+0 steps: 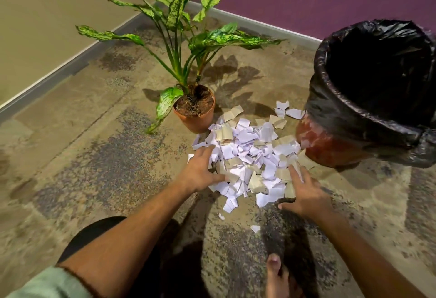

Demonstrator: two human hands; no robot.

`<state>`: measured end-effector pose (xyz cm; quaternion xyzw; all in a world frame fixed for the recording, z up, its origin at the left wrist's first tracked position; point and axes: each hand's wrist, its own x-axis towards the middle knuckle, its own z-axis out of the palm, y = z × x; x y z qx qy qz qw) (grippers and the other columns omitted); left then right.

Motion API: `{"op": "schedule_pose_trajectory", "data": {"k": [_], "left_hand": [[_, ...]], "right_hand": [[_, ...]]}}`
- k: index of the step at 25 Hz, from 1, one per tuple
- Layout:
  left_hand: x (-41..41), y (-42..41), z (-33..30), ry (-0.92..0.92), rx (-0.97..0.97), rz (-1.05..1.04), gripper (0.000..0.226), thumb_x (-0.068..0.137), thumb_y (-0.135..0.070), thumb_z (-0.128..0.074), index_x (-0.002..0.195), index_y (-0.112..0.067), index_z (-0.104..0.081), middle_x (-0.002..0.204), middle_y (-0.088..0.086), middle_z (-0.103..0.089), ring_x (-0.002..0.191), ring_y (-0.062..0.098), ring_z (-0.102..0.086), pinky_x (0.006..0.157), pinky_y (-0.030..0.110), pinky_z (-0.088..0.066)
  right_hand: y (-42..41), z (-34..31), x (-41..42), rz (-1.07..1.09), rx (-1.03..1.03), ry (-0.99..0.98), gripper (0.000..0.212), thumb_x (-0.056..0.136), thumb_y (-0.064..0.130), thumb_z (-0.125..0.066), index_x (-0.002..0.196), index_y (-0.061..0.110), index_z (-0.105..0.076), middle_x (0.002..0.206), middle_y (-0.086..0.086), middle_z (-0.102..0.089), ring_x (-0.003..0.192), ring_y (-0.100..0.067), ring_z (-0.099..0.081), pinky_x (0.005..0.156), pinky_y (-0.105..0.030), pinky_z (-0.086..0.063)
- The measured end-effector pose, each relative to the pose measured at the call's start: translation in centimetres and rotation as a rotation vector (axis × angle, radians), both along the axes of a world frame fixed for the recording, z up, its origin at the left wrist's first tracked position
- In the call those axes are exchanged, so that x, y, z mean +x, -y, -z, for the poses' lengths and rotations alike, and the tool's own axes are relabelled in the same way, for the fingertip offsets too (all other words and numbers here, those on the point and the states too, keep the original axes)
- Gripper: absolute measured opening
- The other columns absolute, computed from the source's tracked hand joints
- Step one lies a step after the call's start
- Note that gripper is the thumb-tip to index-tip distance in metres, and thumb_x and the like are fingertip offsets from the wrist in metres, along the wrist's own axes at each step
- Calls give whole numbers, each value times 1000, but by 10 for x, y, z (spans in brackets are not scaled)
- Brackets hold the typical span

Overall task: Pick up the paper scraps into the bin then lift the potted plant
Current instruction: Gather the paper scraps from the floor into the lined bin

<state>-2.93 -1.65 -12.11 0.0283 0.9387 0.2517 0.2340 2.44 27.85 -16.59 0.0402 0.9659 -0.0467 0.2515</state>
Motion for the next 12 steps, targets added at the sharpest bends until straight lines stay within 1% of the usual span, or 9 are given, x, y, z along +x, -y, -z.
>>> {"op": "schedule_pose_trajectory", "data": {"k": [2,4,5,7,9,12], "left_hand": [[-2,-7,3,3,14,44,106,69,-40,-80,150,-22,-15,157,8,-15,141,30,-24,114,41,-28],[-4,-19,8,8,1,87,107,68,-34,-82,150,-25,-13,158,7,-11,142,34,-20,113,46,-30],[-4,-24,11,16,-6,101,106,68,-30,-81,150,-27,-13,158,6,-10,142,34,-19,113,46,-30],[-7,-34,18,37,10,101,101,71,-23,-78,149,-31,-14,158,5,-9,140,35,-21,110,46,-33],[-10,-40,24,38,18,97,95,74,-16,-73,148,-33,-16,158,5,-9,137,37,-27,105,45,-39],[-14,-43,26,45,-35,107,89,77,-4,-65,148,-33,-20,156,9,-13,131,40,-35,99,44,-45]], "right_hand": [[9,2,-10,-29,23,-22,119,72,66,-68,151,31,14,161,-5,4,142,-32,-29,105,-43,-40],[23,4,-21,-35,-26,-24,116,74,59,-69,150,32,14,160,-7,3,141,-34,-29,105,-45,-39],[30,4,-26,-40,-62,-24,112,77,54,-69,150,34,13,160,-7,4,140,-35,-30,103,-45,-41],[45,2,-33,-88,-88,-33,101,84,44,-66,150,39,11,160,-6,8,133,-34,-40,93,-41,-48],[59,1,-35,-158,-85,-49,88,89,36,-61,151,40,2,161,-7,6,121,-31,-52,81,-36,-52],[70,4,-28,-248,-56,-142,65,92,31,-59,149,32,-27,161,-9,-6,102,-31,-63,72,-34,-54]]}}
